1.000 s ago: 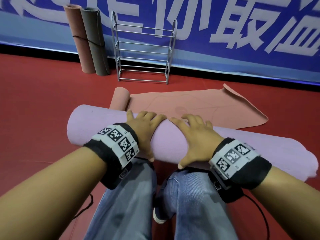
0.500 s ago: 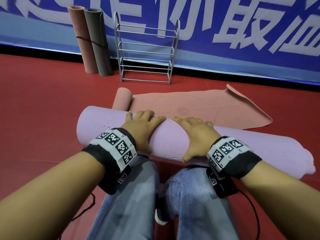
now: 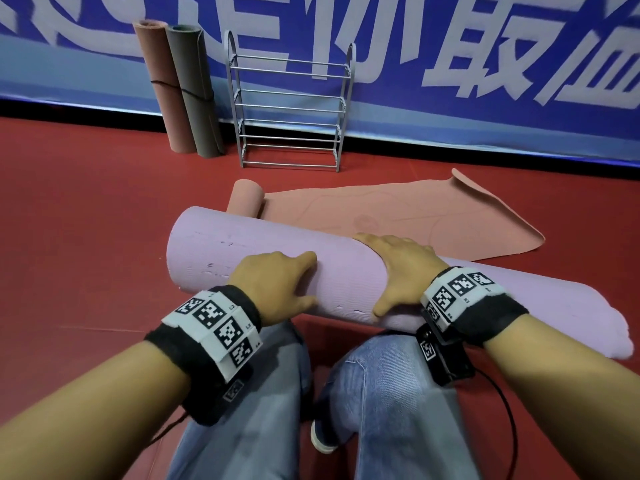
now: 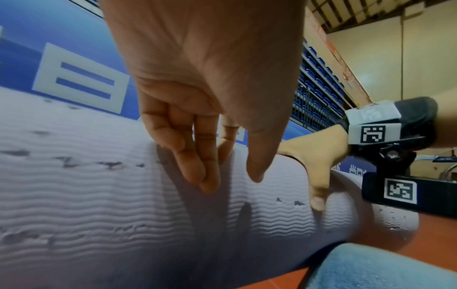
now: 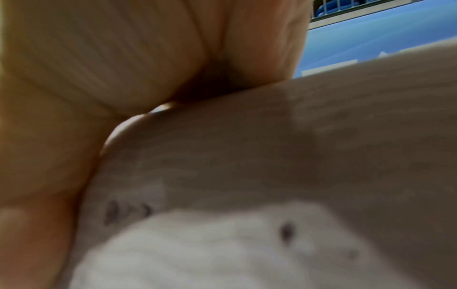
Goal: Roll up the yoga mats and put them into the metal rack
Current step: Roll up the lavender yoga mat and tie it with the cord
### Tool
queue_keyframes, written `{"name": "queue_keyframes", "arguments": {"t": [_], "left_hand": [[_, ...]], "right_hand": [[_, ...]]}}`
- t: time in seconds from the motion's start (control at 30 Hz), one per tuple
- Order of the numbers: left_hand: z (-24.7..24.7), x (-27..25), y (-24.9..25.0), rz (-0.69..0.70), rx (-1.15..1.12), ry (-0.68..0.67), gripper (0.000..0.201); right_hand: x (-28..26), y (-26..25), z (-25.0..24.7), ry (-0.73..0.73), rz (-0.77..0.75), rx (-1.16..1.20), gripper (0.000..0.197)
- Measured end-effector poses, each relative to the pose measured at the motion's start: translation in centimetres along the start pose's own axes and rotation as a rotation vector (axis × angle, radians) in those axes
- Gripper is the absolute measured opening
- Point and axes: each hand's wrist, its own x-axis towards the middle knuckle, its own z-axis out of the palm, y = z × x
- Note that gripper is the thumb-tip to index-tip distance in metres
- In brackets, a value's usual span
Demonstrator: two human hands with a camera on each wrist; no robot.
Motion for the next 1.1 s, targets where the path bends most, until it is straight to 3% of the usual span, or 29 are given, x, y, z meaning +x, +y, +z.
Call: {"name": "queue_keyframes", "arguments": {"t": [0.13, 0.23, 0.37, 0.47, 0.6, 0.7, 0.73, 0.77, 0.9, 0.93, 1.1], "left_hand": [[-0.2, 0.6, 0.6, -0.055, 0.045, 0.004, 0.038], [0.7, 1.2, 0.8, -0.149, 0.004, -0.077, 0.061], [1.9, 2.5, 0.1, -0.343, -0.426, -0.259, 0.096], [2.1, 4.5, 0.5, -0.354, -0.797, -0.165, 0.125], [1.5, 6.5, 1.7, -0.351, -1.127, 0.002, 0.117], [0.5, 7.4, 1.9, -0.314, -1.252, 0.028, 0.073], [0.2, 7.9, 1.8, -0.312, -1.289, 0.043, 0.067], [-0.2, 8.2, 1.6, -0.323, -1.320, 0.067, 0.069], [-1.7, 10.2, 0.3, -0.391, -1.379, 0.231, 0.123], [-2.0, 10.5, 0.0, -0.400, -1.402, 0.264, 0.127], [-2.2, 12.6, -1.6, -0.391, -1.459, 0.338, 0.098]], "right_hand": [[-0.2, 1.3, -0.1, 0.028, 0.036, 0.104, 0.132], [-0.2, 2.9, 0.0, 0.073, 0.069, 0.236, 0.135], [-0.5, 4.8, 0.3, 0.153, 0.106, 0.371, 0.134], [-0.5, 5.4, 0.6, 0.197, 0.110, 0.409, 0.136], [0.2, 6.0, 0.7, 0.228, 0.101, 0.432, 0.137], [0.9, 6.4, 0.7, 0.273, 0.095, 0.442, 0.137], [1.3, 6.5, 0.6, 0.291, 0.091, 0.446, 0.137], [1.6, 6.4, 0.6, 0.311, 0.088, 0.453, 0.137], [4.1, 6.4, 0.5, 0.387, 0.069, 0.526, 0.133], [4.5, 6.4, 0.7, 0.391, 0.069, 0.540, 0.133], [7.7, 5.8, 2.0, 0.362, 0.048, 0.591, 0.150]]}}
